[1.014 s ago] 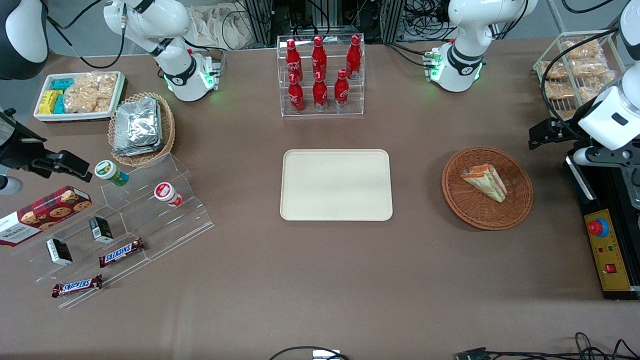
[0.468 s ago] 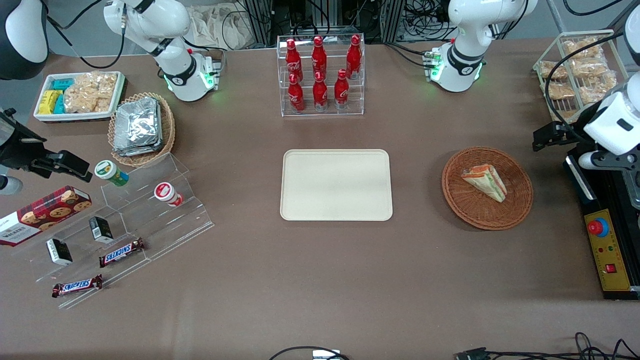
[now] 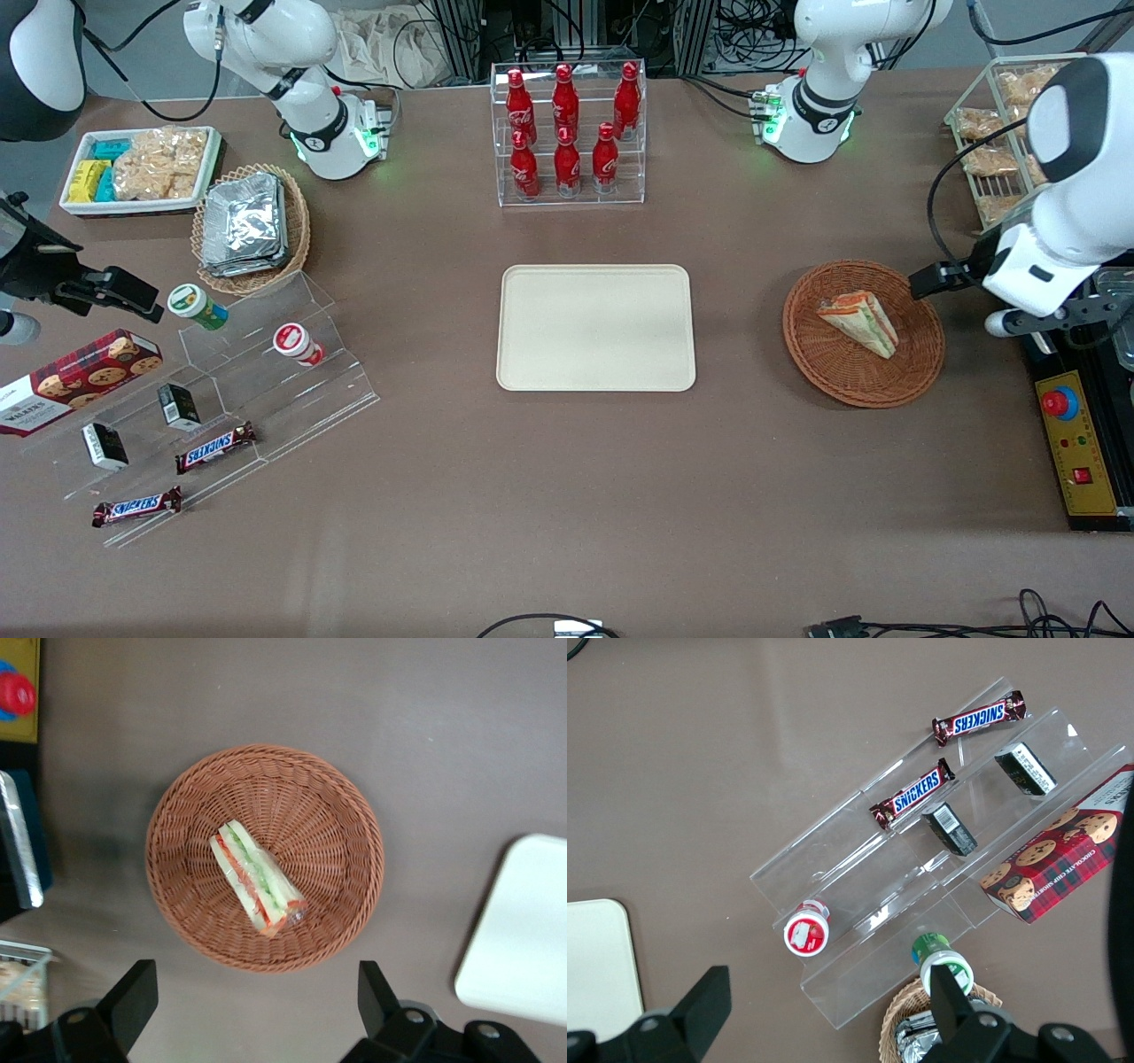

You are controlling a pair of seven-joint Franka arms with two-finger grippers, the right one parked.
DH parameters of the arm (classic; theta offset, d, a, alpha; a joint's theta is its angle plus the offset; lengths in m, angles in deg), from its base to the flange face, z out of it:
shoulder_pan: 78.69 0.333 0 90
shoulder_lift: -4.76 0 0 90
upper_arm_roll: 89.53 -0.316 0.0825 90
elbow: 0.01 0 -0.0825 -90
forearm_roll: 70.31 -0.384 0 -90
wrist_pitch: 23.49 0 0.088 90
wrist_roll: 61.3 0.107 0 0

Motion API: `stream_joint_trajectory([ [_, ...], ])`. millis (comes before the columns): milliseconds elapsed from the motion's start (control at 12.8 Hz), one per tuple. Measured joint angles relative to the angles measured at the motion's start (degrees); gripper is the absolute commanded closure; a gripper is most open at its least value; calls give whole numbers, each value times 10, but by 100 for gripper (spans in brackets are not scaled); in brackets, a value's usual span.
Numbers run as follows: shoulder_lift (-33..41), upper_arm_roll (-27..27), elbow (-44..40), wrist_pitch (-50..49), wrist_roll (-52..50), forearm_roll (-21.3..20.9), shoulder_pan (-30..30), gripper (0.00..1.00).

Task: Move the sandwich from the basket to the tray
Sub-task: 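Move the left gripper over the wrapped sandwich in the wicker basket, then lower the open left gripper around the sandwich and close it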

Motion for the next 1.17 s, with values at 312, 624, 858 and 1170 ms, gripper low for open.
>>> stream_joint_trajectory([
  [312,23,0,130,119,-75,0,0,0],
  [624,28,-1,182,172,-110,0,13,0],
  [858,28,-3,234,245,-140,0,19,0],
  [1170,27,-3,297,327,-192,0,19,0],
])
